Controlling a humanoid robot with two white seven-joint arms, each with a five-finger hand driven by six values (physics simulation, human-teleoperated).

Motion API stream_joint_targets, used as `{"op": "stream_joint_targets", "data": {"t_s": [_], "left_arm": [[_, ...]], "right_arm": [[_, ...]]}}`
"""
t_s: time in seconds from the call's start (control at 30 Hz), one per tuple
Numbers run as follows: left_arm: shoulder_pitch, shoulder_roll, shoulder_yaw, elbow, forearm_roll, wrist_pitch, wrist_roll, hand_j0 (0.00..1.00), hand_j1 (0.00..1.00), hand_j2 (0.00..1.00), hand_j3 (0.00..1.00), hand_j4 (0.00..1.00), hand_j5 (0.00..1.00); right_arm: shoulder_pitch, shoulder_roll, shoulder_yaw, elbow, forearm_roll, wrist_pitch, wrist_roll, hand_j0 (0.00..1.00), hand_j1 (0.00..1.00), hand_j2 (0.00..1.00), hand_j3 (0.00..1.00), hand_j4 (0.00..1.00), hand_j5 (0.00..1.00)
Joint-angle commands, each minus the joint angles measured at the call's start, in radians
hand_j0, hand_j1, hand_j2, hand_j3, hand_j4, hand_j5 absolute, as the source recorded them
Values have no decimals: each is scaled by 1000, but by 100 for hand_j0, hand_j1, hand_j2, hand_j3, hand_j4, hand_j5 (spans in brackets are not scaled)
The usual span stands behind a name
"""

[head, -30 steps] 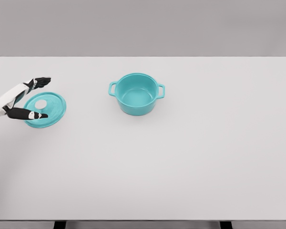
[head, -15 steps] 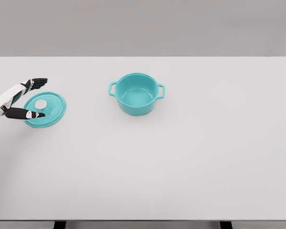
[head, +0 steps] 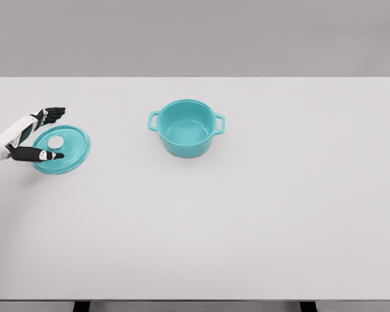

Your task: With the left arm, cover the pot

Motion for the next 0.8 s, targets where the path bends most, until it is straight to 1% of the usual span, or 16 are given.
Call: {"op": "stream_joint_targets", "data": {"t_s": [0.0,0.47,0.53,0.6,0.67,0.7,0.73,0.77], "left_arm": [[0,-8,2,20,2,2,1,93,93,93,93,93,93],[-5,-11,0,31,2,2,3,92,92,92,92,92,92],[-5,-11,0,33,2,2,3,90,90,90,90,90,90],[-2,-9,0,33,2,2,3,86,86,86,86,86,86],[-2,-9,0,31,2,2,3,84,84,84,84,84,84],[-2,-8,0,33,2,2,3,80,80,80,80,80,80],[-2,-8,0,33,2,2,3,80,80,80,80,80,80],[0,-6,-3,33,2,2,3,75,75,75,75,75,75]], "right_arm": [[0,0,0,0,1,-1,0,100,100,100,100,100,100],[-2,0,0,0,1,-1,0,100,100,100,100,100,100],[0,0,0,0,1,-1,0,100,100,100,100,100,100],[0,0,0,0,1,-1,0,100,100,100,100,100,100],[0,0,0,0,1,-1,0,100,100,100,100,100,100],[0,0,0,0,1,-1,0,100,100,100,100,100,100],[0,0,0,0,1,-1,0,100,100,100,100,100,100],[0,0,-1,0,1,-1,0,100,100,100,100,100,100]]}}
